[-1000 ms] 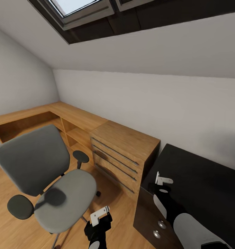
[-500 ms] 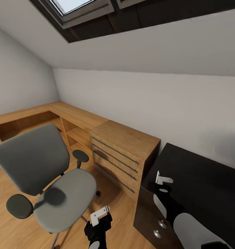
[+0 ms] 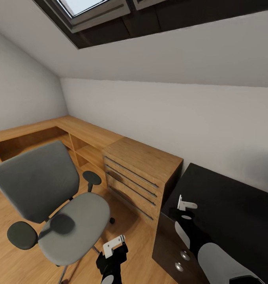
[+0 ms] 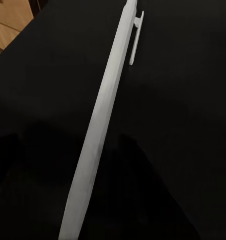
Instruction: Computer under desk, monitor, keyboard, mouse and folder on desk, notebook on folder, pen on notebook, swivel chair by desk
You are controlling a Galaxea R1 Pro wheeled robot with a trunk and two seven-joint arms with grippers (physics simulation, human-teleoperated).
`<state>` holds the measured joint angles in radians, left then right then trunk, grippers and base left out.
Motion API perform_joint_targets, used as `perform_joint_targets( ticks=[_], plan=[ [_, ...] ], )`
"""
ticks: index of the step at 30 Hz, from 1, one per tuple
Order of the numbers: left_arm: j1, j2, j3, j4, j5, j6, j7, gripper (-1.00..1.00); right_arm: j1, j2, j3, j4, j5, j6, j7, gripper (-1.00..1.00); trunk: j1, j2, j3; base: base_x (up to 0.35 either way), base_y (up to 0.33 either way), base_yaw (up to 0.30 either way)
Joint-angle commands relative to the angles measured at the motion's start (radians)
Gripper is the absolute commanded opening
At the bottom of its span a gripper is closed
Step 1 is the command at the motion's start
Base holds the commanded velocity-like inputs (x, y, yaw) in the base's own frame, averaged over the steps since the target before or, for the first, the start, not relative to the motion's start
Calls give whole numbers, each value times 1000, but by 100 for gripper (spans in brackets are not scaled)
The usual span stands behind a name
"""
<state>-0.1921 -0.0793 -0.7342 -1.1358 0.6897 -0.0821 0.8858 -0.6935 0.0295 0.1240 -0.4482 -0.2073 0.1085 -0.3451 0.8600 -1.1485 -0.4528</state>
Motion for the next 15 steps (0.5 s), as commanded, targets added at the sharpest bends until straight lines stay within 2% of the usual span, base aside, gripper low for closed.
perform_joint_targets(
  ticks=[1, 15],
  plan=[
    [-1, 0, -3, -1, 10, -8, 4, 100, 0, -2, 6, 2, -11, 13, -11, -100, 0, -1, -1, 0, 0, 0],
    [-1, 0, -4, 1, 9, -8, 4, 100, 0, -2, 6, 0, -11, 11, -9, -100, 0, -1, -1, 0, 0, 0]
  ],
)
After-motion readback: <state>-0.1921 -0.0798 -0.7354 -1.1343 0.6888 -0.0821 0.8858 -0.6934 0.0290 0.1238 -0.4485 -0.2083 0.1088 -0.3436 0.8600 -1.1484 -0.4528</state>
